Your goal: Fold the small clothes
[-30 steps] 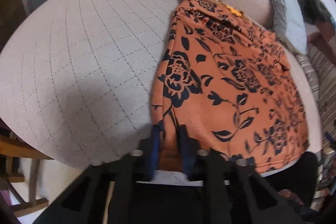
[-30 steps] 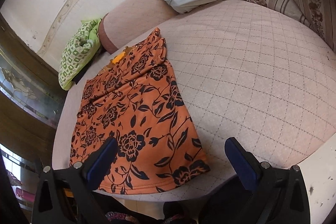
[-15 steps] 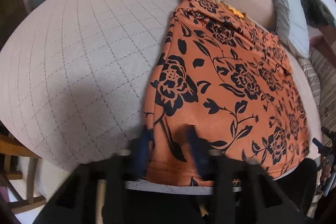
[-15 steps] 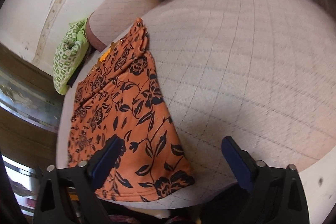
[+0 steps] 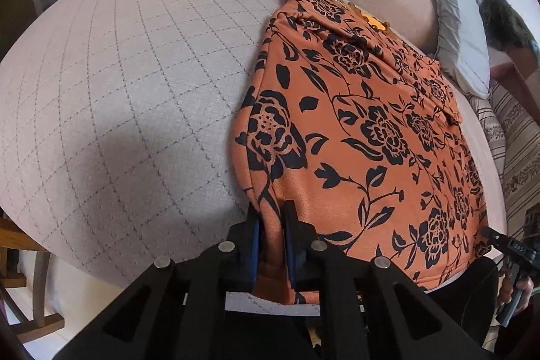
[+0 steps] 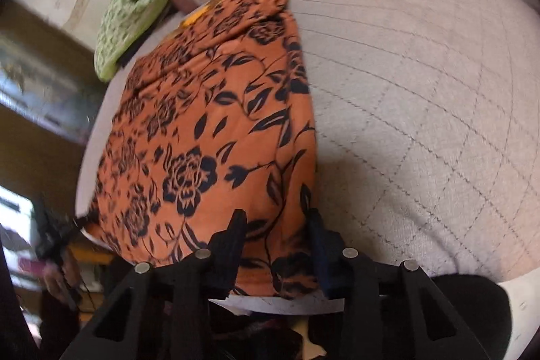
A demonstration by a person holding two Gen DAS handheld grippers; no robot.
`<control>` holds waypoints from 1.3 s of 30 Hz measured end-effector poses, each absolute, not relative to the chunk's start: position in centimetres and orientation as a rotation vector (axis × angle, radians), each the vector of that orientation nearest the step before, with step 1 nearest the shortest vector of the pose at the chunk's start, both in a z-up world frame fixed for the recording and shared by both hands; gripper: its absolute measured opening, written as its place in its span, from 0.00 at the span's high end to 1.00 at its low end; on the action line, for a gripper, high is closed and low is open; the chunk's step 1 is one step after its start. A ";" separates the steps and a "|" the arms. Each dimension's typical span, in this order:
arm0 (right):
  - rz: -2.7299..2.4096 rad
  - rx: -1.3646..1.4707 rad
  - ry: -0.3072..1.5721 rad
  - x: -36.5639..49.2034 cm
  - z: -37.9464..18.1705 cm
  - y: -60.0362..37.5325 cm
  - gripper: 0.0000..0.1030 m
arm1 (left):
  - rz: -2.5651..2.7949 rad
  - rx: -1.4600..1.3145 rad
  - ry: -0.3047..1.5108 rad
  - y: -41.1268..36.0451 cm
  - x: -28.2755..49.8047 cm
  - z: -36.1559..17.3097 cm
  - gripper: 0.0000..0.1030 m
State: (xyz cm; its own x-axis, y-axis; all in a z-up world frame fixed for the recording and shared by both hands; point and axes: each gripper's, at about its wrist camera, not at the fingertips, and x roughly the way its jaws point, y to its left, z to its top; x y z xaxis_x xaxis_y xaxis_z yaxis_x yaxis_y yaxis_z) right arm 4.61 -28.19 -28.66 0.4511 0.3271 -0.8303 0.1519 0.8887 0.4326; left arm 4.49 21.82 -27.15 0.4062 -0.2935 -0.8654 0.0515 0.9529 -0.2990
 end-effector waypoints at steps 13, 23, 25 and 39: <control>0.070 0.277 1.110 5.2 -29.2 -25.8 0.86 | -0.219 -0.185 1.118 20.7 4.4 -27.0 0.88; 0.120 0.402 0.965 2.1 -24.3 -27.5 0.93 | -0.219 -0.222 1.056 22.2 1.9 -23.2 0.94; 0.137 0.401 0.946 0.9 -22.9 -27.7 0.93 | -0.215 -0.192 1.043 22.3 0.9 -22.5 0.94; 0.126 0.695 1.042 -0.1 -25.4 -32.2 0.82 | -0.109 -0.205 1.055 26.0 0.6 -22.3 0.24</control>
